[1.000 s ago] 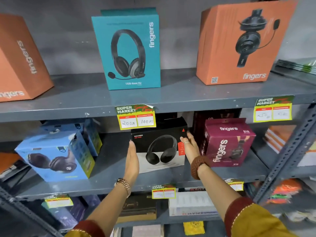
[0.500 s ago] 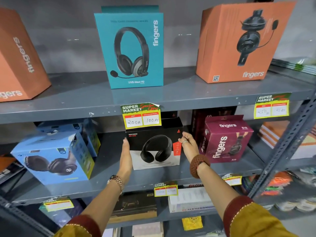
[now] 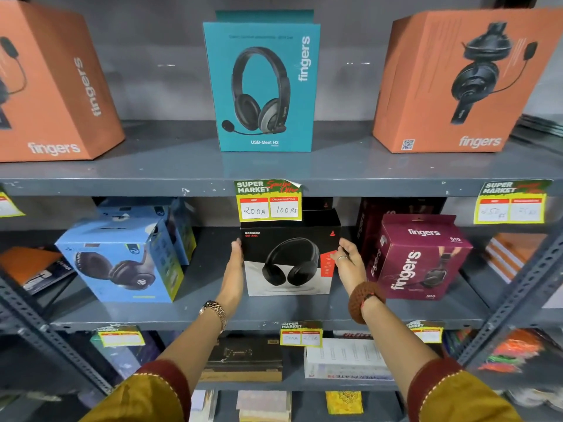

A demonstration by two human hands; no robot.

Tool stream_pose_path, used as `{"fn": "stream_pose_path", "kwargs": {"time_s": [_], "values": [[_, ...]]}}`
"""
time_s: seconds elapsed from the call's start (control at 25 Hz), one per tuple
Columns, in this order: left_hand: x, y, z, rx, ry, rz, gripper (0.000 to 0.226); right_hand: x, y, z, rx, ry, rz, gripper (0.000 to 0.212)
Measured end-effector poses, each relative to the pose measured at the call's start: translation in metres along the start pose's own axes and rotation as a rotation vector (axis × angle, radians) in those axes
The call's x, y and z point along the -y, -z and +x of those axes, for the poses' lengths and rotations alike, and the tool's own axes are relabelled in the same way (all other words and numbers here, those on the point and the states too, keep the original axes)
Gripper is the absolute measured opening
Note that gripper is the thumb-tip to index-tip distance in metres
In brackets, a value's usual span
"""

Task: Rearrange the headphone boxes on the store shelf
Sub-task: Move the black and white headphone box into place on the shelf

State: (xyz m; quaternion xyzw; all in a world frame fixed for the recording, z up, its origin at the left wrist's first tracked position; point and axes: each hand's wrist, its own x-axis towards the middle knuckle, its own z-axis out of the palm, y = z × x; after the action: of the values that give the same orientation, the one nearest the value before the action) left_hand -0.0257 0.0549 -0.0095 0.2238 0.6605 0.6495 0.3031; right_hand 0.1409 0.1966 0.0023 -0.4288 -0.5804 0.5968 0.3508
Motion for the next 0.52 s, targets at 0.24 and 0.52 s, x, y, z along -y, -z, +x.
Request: {"fn": "stream_pose_path", "kwargs": {"time_s": [0.24, 0.52], "values": [[0.041, 0.042, -0.004, -0.161, 0.107, -0.023, 0.071, -0.023, -0.021, -0.029, -0.119, 0.116, 0.035, 0.039], [0.061, 0.200, -0.005, -0.489, 0.088, 0.021, 0.084, -0.043, -0.144, -0.068, 0.082, 0.112, 0.031, 0.034]]}}
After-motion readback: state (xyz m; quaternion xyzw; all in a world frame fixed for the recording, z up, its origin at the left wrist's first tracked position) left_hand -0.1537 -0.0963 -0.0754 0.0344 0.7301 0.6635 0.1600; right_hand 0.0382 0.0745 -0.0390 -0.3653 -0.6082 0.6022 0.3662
